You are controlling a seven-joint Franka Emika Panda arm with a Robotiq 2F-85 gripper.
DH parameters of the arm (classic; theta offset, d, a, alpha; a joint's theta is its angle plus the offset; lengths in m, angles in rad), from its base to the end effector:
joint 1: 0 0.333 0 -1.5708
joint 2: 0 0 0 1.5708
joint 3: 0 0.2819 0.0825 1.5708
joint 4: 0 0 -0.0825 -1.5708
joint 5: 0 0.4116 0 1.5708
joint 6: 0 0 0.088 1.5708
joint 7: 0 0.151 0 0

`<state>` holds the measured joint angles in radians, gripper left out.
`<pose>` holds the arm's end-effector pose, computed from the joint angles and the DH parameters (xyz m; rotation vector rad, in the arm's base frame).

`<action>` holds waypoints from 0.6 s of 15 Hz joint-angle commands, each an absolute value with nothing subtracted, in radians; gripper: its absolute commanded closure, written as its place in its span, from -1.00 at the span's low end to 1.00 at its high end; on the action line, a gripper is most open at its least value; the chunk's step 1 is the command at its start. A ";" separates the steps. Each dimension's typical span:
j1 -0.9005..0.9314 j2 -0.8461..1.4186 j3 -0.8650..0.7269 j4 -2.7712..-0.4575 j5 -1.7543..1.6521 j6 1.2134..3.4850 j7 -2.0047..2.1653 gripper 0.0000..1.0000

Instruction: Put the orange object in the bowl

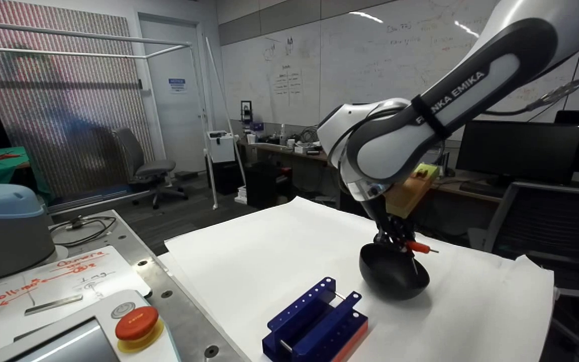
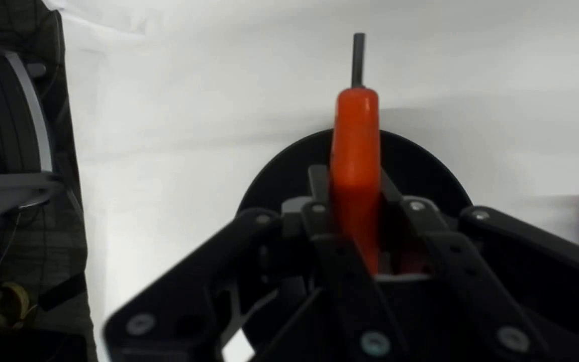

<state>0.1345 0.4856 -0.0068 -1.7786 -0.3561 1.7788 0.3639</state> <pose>0.5874 0.0298 0.1760 2.6570 -0.0997 -0.5280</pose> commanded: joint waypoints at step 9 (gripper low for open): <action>0.087 0.469 0.057 -1.707 -0.133 1.720 0.053 -1.00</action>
<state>0.1273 0.5406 0.0216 -1.6817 -0.2140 1.7250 0.1741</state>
